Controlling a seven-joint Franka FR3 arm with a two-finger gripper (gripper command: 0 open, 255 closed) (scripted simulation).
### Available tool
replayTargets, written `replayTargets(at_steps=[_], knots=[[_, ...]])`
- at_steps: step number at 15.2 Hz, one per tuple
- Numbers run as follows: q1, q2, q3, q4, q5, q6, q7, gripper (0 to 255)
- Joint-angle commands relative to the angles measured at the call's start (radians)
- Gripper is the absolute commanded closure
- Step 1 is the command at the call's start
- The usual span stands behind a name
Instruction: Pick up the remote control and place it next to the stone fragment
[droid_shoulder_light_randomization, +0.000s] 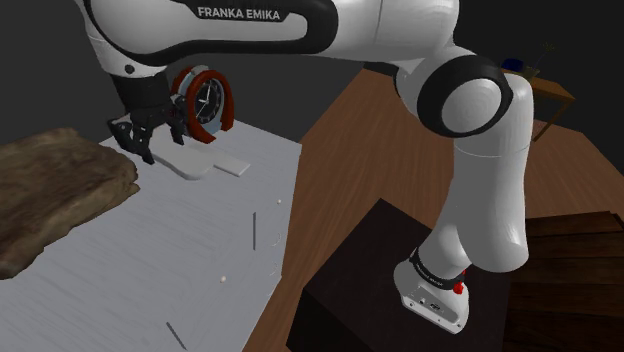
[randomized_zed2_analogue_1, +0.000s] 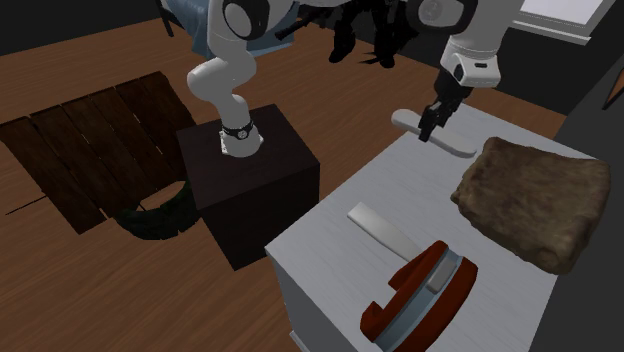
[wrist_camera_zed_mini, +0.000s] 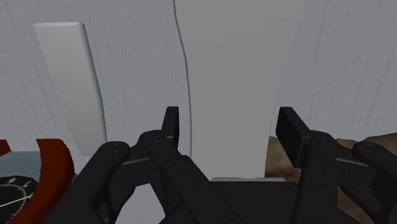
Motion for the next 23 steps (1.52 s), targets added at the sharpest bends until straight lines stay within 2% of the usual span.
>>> replayTargets(at_steps=[1,11,23], knots=[[0.002,-0.002,0.001,-0.026,-0.001,0.024,0.007,255],[-0.008,-0.006,-0.001,-0.168,-0.002,0.161,0.013,255],[-0.012,0.023,-0.007,-0.285,-0.012,0.307,0.022,255]])
